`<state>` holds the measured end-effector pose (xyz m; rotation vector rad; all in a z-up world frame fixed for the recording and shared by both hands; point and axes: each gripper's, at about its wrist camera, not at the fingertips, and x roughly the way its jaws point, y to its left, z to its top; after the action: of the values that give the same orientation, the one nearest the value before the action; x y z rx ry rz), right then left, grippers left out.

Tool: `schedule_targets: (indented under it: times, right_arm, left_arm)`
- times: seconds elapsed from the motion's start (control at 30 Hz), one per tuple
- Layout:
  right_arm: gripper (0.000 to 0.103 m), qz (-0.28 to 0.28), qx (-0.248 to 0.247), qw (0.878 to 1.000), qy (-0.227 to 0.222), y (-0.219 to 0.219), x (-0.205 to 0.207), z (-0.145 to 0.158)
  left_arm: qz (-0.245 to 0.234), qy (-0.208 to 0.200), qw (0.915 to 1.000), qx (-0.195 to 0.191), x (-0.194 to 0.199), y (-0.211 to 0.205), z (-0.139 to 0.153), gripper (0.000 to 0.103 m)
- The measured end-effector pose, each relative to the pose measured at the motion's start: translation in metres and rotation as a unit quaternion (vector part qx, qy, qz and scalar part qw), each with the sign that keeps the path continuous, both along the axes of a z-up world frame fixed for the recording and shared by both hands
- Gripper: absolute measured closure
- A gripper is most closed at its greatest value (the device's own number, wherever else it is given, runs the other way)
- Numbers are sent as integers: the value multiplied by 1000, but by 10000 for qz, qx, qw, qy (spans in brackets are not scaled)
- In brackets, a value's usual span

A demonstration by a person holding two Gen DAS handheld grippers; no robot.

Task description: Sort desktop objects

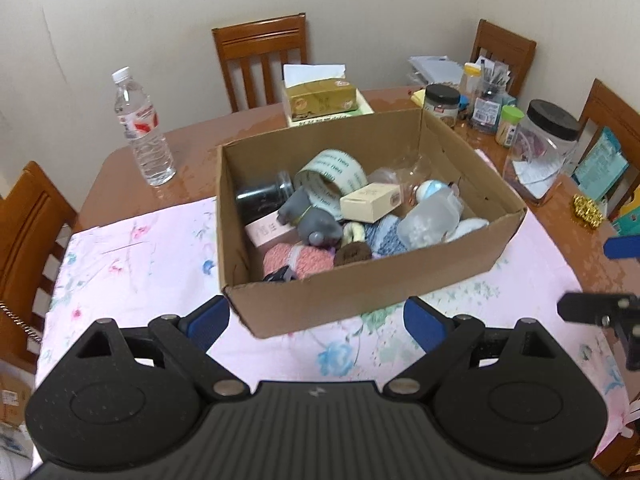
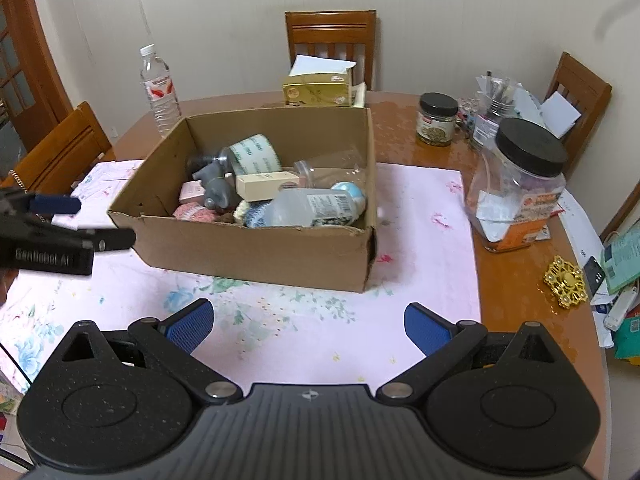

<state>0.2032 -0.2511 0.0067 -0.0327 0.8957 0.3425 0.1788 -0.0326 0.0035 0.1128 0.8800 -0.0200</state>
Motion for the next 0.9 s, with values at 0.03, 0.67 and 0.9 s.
schedule_targets:
  times: [0.03, 0.67, 0.9]
  right_arm:
    - [0, 16, 8, 10000, 13, 2, 1, 2]
    - [0, -212, -22, 9997, 90, 24, 9, 15]
    - [0, -245, -9, 9996, 120, 25, 10, 17]
  left_arm:
    - [0, 10, 10000, 62, -2, -2, 1, 9]
    - [731, 150, 9972, -85, -19, 2, 11, 9]
    - [728, 201, 9971, -121, -17, 3, 11, 9]
